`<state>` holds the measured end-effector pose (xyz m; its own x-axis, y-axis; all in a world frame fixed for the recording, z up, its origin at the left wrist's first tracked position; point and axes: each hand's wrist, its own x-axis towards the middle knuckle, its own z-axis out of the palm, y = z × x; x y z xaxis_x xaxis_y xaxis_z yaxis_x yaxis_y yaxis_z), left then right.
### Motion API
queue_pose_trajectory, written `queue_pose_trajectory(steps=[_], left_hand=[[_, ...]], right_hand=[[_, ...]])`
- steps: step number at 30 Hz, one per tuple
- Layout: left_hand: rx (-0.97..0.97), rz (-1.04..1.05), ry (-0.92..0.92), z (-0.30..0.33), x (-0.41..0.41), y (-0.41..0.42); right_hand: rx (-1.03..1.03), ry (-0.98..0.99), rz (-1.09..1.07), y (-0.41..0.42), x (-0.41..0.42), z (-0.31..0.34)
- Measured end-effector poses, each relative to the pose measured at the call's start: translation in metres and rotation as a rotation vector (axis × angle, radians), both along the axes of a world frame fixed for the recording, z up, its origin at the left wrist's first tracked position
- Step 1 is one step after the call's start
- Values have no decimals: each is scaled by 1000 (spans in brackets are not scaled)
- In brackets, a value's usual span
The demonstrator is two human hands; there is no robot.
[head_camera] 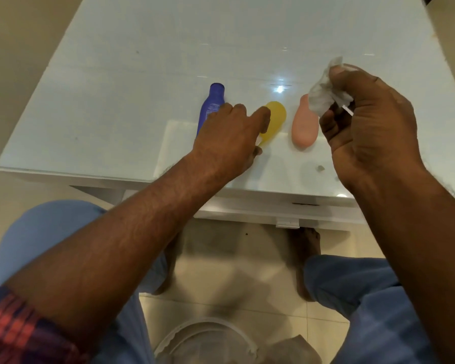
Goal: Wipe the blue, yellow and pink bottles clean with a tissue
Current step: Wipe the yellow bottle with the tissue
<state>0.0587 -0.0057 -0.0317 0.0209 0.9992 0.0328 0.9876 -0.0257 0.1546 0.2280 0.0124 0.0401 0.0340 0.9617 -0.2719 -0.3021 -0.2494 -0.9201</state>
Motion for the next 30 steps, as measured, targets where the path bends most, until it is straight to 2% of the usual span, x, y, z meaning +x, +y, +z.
queue_pose_trajectory(steps=[5, 8, 11, 14, 16, 18, 21, 24, 28, 30], left_hand=[[32, 30, -25, 3, 0, -1], [52, 56, -181, 18, -5, -2], [92, 136, -594, 40, -13, -9], [108, 267, -1136, 55, -16, -14], [51, 372, -1560, 58, -12, -17], [5, 454, -1825, 57, -4, -18], [0, 535, -1976, 51, 4, -19], [-62, 592, -2073, 52, 6, -19], [-75, 525, -1956, 53, 9, -22], [-82, 501, -1967, 53, 10, -23]], right_hand=[[3, 8, 3, 1, -2, -1], [23, 19, 12, 4, 2, -2], [64, -21, 33, 7, 4, -5], [125, -121, 109, 9, 2, -12], [178, -186, 187, 7, -2, -15], [287, -274, 265, 4, -7, -18], [449, -395, 340, -4, -15, -19], [542, -473, 326, -7, -19, -21], [638, -560, 264, -4, -16, -24], [688, -598, 248, -6, -16, -25]])
